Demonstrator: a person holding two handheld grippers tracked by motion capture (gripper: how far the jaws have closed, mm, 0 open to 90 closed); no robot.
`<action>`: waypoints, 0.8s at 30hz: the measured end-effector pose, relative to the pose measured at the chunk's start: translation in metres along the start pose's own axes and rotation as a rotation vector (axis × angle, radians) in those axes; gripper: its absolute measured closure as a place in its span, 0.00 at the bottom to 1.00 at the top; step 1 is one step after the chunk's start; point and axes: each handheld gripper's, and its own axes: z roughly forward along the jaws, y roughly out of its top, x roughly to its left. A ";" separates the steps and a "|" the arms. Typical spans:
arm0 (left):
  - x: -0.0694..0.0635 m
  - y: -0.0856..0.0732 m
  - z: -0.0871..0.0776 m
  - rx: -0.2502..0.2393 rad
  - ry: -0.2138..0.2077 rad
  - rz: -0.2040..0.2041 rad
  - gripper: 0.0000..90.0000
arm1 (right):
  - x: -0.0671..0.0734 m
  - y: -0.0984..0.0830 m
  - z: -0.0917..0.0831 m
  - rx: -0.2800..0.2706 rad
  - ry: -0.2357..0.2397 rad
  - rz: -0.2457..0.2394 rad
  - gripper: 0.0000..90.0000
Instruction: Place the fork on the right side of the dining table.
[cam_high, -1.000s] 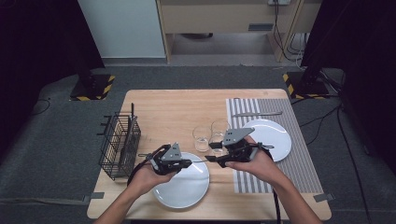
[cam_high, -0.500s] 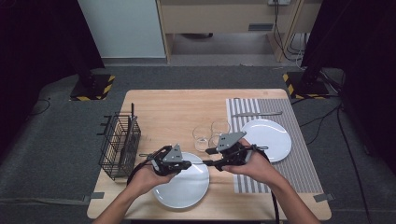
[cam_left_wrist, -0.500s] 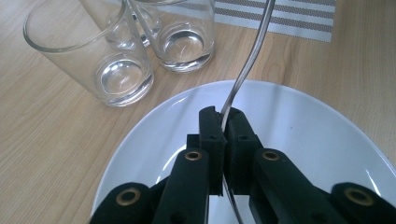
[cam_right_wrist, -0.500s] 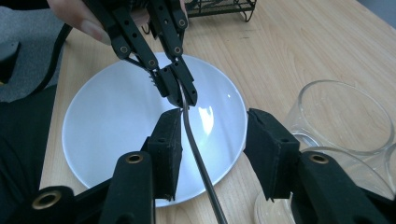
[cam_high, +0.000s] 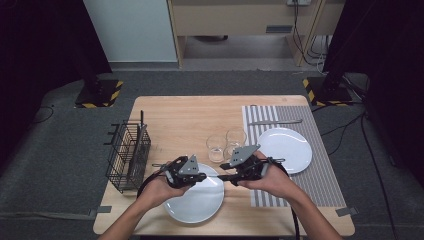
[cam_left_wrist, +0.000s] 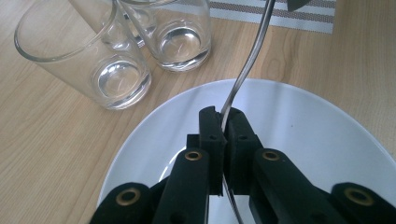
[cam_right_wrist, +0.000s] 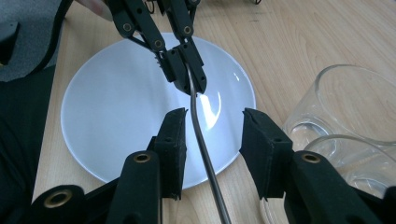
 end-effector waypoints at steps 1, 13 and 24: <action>0.000 0.000 0.000 0.002 0.000 0.003 0.97 | 0.000 0.000 0.000 0.004 -0.001 -0.001 0.68; -0.002 0.001 0.006 0.032 -0.005 0.020 0.97 | 0.003 -0.008 0.006 0.029 0.002 -0.021 0.70; -0.002 0.004 0.006 0.044 -0.013 0.033 0.97 | 0.005 -0.009 0.012 0.052 -0.001 -0.045 0.75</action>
